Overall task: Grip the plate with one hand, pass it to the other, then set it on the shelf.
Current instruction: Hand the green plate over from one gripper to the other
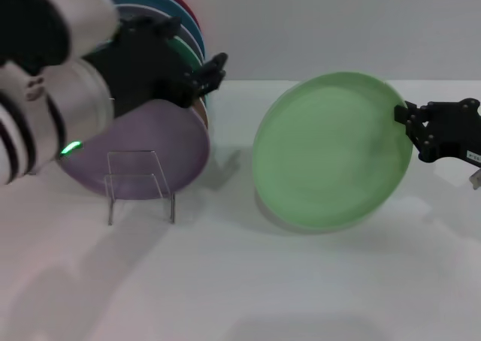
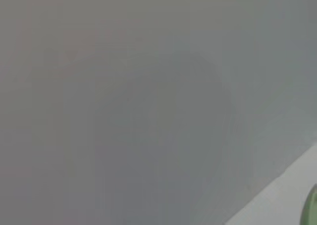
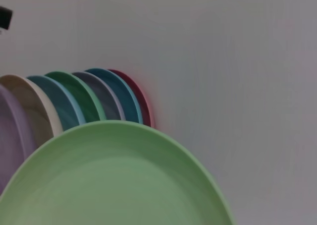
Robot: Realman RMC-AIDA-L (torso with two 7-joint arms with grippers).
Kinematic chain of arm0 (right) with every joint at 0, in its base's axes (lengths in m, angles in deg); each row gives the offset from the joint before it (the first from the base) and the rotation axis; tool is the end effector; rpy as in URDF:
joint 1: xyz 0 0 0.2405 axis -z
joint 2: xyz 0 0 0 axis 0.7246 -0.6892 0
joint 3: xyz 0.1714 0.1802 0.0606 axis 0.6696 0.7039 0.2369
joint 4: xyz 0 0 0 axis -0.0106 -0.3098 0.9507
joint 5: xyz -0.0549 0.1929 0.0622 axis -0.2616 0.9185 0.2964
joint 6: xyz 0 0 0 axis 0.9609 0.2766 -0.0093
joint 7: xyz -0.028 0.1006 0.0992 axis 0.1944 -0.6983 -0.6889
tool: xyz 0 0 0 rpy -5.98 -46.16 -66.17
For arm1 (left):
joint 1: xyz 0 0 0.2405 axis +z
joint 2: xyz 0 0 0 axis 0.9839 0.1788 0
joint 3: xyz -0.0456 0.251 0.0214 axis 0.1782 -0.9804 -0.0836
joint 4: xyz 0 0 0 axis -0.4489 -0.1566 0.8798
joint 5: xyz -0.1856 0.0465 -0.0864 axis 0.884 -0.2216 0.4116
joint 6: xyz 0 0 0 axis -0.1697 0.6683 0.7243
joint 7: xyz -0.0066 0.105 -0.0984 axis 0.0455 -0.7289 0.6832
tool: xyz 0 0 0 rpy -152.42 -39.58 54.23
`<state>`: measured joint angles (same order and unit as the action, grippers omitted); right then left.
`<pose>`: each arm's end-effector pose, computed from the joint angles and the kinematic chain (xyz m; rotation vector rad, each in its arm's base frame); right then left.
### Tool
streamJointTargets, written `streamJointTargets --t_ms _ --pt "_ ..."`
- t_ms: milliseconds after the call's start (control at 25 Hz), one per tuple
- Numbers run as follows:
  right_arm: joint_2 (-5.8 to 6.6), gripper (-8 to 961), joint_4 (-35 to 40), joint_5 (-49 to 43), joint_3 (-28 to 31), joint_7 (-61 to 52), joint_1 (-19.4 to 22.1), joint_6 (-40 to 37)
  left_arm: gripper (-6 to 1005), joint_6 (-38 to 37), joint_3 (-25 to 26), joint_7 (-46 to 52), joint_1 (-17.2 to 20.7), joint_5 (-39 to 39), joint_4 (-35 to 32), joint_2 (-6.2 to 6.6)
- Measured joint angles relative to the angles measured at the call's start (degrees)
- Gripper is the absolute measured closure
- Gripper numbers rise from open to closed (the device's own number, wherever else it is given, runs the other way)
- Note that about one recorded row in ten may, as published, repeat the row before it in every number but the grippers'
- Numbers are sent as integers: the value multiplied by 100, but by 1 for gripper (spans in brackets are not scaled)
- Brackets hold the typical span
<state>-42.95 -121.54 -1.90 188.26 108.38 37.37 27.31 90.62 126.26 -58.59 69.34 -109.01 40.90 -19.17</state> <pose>0.2706 0.3401 0.0430 -2.2101 0.4251 0.5142 -0.0958 0.3163 0.0298 -2.1972 -0.2501 -0.3581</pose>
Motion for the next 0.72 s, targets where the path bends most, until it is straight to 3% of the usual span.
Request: streamJointTargets --t_ms 120,200,240,440,600,720 --pt "-4 927 17 18 0 110 -2 -5 303 684 500 -1434 130 542 104 -789" --pt "-5 927 47 66 0 192 -1 6 306 1151 814 -2305 203 883 139 -1245" --pt "-4 926 62 108 -1 240 -1 15 305 1341 903 -2603 190 1055 142 -1341" --pt "9 926 110 253 -47 426 -20 54 297 1803 1010 -3028 -103 1816 14 -1323" --pt "9 925 167 269 -114 442 -106 119 295 1871 998 -3080 -302 1797 -329 -1354" --pt "1 924 173 283 -137 439 -132 313 200 1837 974 -3081 -440 1803 -576 -1362"
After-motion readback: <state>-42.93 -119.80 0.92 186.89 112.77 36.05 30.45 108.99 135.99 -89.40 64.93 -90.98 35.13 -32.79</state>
